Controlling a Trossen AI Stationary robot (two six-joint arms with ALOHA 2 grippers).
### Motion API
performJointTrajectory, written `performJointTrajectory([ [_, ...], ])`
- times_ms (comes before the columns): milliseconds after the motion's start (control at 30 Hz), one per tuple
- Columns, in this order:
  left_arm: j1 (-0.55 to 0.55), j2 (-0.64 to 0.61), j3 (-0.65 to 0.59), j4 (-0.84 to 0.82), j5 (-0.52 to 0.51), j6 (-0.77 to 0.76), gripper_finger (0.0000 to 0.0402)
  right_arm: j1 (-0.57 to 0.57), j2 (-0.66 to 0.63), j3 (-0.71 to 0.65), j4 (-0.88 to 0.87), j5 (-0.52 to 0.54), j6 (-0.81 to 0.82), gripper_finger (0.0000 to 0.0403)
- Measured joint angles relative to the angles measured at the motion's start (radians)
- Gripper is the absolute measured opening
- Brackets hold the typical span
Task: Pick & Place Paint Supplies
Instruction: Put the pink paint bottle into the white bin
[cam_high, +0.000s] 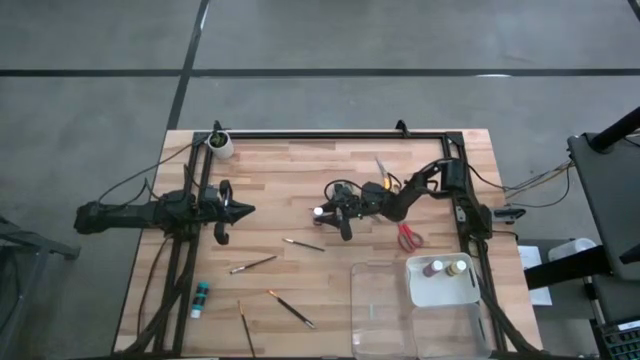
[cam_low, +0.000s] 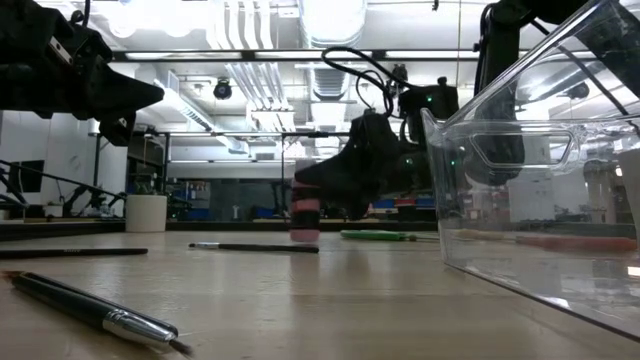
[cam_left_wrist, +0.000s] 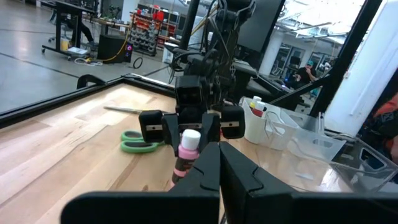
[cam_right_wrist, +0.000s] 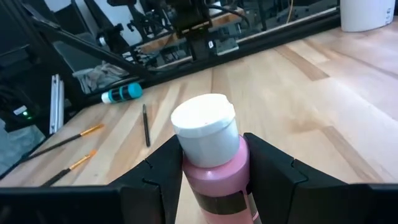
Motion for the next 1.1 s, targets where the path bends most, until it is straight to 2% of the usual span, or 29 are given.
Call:
performJointTrajectory([
  [1100, 0.0, 0.0, 0.0, 0.0, 0.0, 0.0, 0.0, 0.0, 0.0, 0.001, -0.026, 0.0, -0.003, 0.0144],
])
